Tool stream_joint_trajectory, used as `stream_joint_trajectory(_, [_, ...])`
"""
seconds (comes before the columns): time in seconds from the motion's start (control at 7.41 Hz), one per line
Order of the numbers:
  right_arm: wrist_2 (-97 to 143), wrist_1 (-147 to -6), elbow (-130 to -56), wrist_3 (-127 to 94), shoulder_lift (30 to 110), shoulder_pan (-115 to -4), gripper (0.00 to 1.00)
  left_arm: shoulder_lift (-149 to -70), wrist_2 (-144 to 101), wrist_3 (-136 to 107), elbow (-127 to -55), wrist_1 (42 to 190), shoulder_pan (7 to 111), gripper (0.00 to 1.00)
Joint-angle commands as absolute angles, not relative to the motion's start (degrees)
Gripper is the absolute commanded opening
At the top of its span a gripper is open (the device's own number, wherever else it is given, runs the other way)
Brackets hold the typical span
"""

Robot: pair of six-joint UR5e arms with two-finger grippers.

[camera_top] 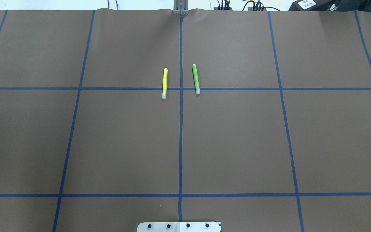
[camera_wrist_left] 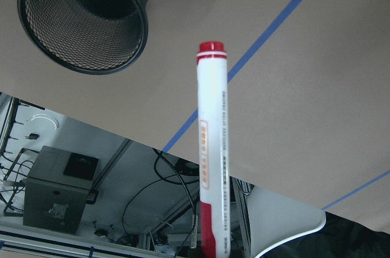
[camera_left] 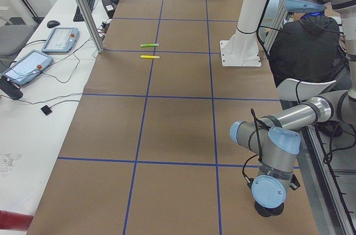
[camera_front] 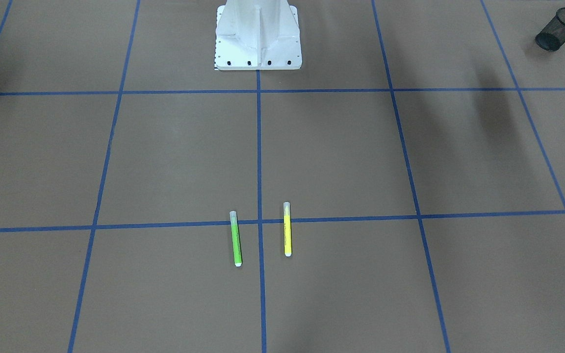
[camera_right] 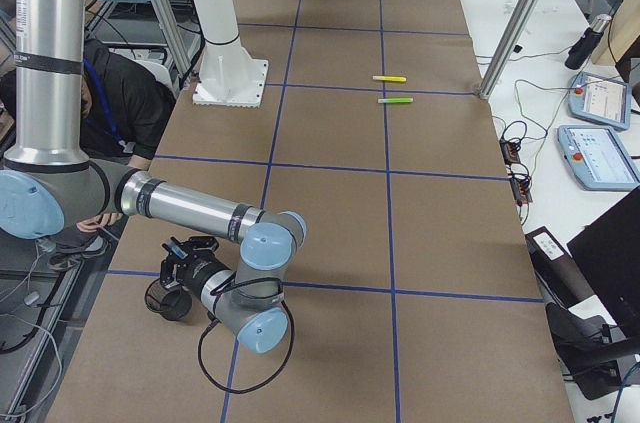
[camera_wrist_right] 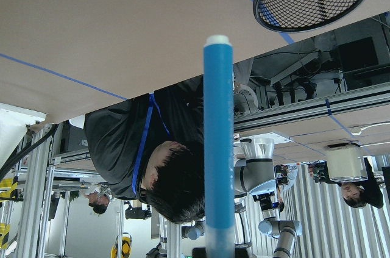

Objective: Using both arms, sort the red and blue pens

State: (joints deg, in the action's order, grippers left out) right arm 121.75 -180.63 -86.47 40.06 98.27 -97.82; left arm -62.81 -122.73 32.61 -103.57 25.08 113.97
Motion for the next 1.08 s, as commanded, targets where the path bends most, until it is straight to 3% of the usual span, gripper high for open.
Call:
stream_joint_trajectory(0.0, [121.82, -179.92, -84.31, 39.99, 99.31, -97.82, 0.0, -63.28, -122.61, 32.61, -102.57, 25.14, 114.78, 0.0])
stream_joint_trajectory(0.68, [121.64, -176.13, -75.78, 39.99, 100.28, -97.82, 0.0, -64.6, -122.52, 32.61, -102.57, 25.14, 114.96, 0.0])
stream_joint_trajectory(0.94, [121.82, -174.74, -75.59, 39.82, 101.68, -97.74, 0.0, -64.69, -122.43, 32.69, -102.83, 25.22, 115.05, 0.0])
